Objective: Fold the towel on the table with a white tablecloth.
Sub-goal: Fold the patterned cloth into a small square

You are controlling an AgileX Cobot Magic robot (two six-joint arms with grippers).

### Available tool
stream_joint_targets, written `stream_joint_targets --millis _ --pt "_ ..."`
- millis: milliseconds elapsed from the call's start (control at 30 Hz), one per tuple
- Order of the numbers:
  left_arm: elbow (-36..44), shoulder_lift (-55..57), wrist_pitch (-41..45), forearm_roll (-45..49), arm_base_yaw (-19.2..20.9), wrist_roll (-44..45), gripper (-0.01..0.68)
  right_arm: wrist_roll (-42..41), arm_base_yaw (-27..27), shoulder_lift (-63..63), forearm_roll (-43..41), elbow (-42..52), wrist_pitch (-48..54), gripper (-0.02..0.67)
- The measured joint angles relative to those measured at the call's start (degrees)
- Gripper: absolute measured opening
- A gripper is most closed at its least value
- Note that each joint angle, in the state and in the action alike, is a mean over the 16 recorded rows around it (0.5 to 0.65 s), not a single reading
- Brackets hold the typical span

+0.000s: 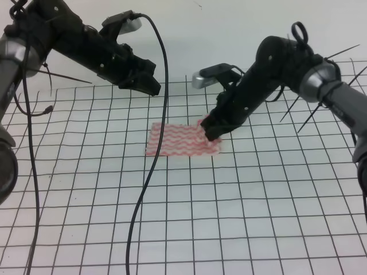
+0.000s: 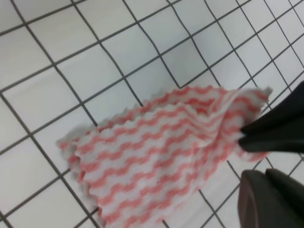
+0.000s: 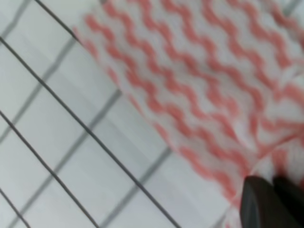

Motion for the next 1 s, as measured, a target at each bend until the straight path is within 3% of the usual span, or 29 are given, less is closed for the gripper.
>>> stream_joint_targets --millis 533,1000 --pt "0.0 0.0 0.0 0.96 0.47 -0.28 -0.001 -3.11 4.28 0.83 3.9 -0.02 -8.18 0.006" --pt "0.0 0.0 0.06 0.08 4.93 -0.96 -0.001 -9.5 5.75 3.08 14.33 0.06 -14.7 0.006"
